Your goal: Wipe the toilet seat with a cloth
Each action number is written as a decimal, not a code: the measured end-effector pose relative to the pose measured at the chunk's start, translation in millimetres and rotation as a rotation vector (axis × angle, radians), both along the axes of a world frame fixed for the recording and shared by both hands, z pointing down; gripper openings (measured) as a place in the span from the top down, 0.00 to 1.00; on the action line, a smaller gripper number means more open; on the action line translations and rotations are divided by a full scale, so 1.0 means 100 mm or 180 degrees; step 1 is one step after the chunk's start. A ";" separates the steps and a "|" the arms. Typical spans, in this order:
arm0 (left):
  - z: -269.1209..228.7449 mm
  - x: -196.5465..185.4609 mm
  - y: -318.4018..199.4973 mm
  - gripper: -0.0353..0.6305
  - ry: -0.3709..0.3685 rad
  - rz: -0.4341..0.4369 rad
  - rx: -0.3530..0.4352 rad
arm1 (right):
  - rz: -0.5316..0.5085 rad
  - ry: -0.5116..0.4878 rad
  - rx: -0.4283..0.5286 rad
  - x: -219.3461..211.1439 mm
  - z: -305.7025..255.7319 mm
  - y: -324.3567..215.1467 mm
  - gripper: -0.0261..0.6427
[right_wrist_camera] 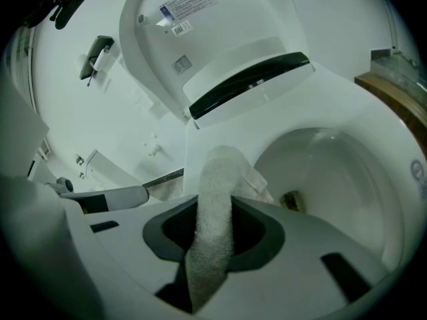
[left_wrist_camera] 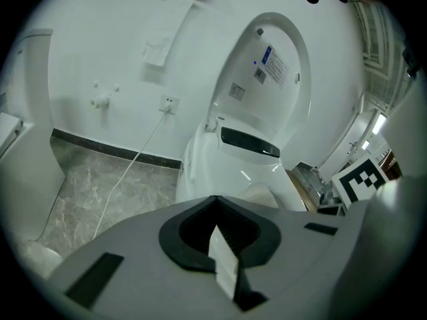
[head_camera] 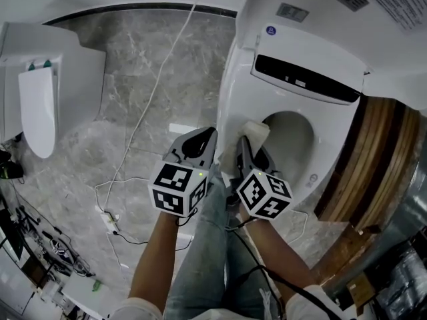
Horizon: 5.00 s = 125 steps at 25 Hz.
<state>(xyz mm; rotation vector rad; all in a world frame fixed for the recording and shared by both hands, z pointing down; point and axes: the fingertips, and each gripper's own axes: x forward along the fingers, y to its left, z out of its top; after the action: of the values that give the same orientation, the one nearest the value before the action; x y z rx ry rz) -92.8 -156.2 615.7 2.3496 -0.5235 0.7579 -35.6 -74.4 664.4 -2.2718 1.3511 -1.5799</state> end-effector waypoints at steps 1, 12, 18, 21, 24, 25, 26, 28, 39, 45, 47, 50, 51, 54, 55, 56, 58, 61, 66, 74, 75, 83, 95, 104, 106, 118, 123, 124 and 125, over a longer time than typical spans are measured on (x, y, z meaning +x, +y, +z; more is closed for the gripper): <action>0.00 0.00 -0.03 0.93 -0.0007 -0.0003 0.0004 | 0.0017 -0.0018 0.0005 0.00 0.00 -0.02 0.81; -0.02 0.19 -0.21 0.93 0.0012 0.0005 -0.0009 | 0.0035 0.0036 0.0078 0.25 -0.06 -0.38 0.81; -0.06 0.27 -0.36 0.93 0.0020 0.0014 0.0006 | -0.0053 0.0127 0.0115 0.36 -0.11 -0.61 0.81; -0.06 0.28 -0.43 0.93 0.0022 -0.0011 0.0009 | -0.0066 0.0156 0.0149 0.42 -0.15 -0.73 0.81; -0.06 0.31 -0.48 0.93 0.0018 -0.0012 0.0007 | -0.0036 0.0154 0.0164 0.46 -0.16 -0.81 0.81; -0.06 0.31 -0.50 0.93 0.0015 -0.0013 0.0003 | -0.0028 0.0153 0.0165 0.47 -0.17 -0.83 0.81; -0.06 0.32 -0.52 0.93 0.0011 -0.0016 -0.0001 | -0.0025 0.0151 0.0165 0.47 -0.17 -0.85 0.81; -0.05 0.33 -0.55 0.93 0.0000 -0.0026 -0.0013 | -0.0034 0.0140 0.0166 0.48 -0.18 -0.88 0.81; -0.07 0.59 -0.49 0.93 0.0020 0.0086 -0.0016 | -0.0159 -0.0025 0.0371 0.52 -0.23 -0.98 0.81; -0.03 0.78 -0.24 0.93 0.0012 0.0279 -0.0048 | -0.0006 -0.0050 0.0404 0.75 -0.21 -0.82 0.81; -0.02 0.83 -0.16 0.93 0.0002 0.0335 -0.0060 | 0.0045 -0.0048 0.0389 0.84 -0.19 -0.73 0.81; 0.00 0.92 -0.06 0.93 -0.0008 0.0423 -0.0066 | 0.0115 -0.0014 0.0347 0.99 -0.17 -0.59 0.81; 0.00 0.96 -0.03 0.93 -0.0008 0.0454 -0.0067 | 0.0151 -0.0019 0.0331 1.04 -0.14 -0.53 0.81; 0.00 1.08 0.06 0.93 0.0008 0.0550 -0.0064 | 0.0293 -0.0015 0.0295 1.21 -0.11 -0.36 0.81; 0.00 1.11 0.09 0.93 0.0012 0.0581 -0.0064 | 0.0331 -0.0010 0.0286 1.26 -0.10 -0.32 0.81; -0.01 1.15 0.11 0.93 0.0014 0.0611 -0.0064 | 0.0356 -0.0014 0.0276 1.30 -0.08 -0.27 0.81; -0.01 1.21 0.16 0.93 0.0018 0.0666 -0.0063 | 0.0383 0.0015 0.0256 1.38 -0.07 -0.20 0.81; -0.02 1.29 0.24 0.93 0.0022 0.0738 -0.0067 | 0.0423 0.0038 0.0232 1.47 -0.06 -0.11 0.81; 0.01 1.37 0.34 0.93 0.0014 0.0854 -0.0072 | 0.0597 -0.0070 0.0249 1.63 -0.01 0.05 0.81; 0.12 1.50 0.54 0.93 -0.0034 0.1062 -0.0157 | 0.0779 0.0036 0.0211 1.95 -0.01 0.33 0.81; 0.12 1.54 0.56 0.93 -0.0030 0.1098 -0.0157 | 0.0803 0.0048 0.0211 1.99 -0.02 0.35 0.81; 0.09 1.93 0.69 0.93 0.0041 0.1359 -0.0148 | 0.1108 0.0029 0.0244 2.30 -0.07 0.59 0.81; 0.08 2.21 0.85 0.93 0.0067 0.1522 -0.0166 | 0.1178 0.0211 0.0153 2.65 -0.14 0.87 0.81; 0.03 2.26 0.91 0.93 0.0080 0.1562 -0.0093 | 0.1098 0.0234 0.0165 2.64 -0.11 0.86 0.81; 0.03 2.24 0.93 0.93 0.0071 0.1562 -0.0081 | 0.1067 0.0248 0.0161 2.63 -0.09 0.87 0.81; -0.30 2.10 1.08 0.93 0.0150 0.1548 0.0037 | 0.1111 0.0320 0.0326 2.62 -0.49 1.09 0.81; -0.57 1.98 1.31 0.93 0.0259 0.1428 -0.0030 | 0.1153 0.0323 0.0320 2.47 -0.77 1.37 0.81; -0.65 1.96 1.36 0.93 0.0285 0.1402 -0.0032 | 0.1139 0.0325 0.0319 2.42 -0.83 1.41 0.81; -0.73 1.93 1.41 0.93 0.0311 0.1376 -0.0031 | 0.1117 0.0329 0.0320 2.37 -0.90 1.46 0.81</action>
<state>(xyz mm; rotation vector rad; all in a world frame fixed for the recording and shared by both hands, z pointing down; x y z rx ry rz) 100.3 -15.1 543.1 2.5062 0.0368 0.8232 201.1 71.3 574.2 -2.3925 0.9546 -1.2706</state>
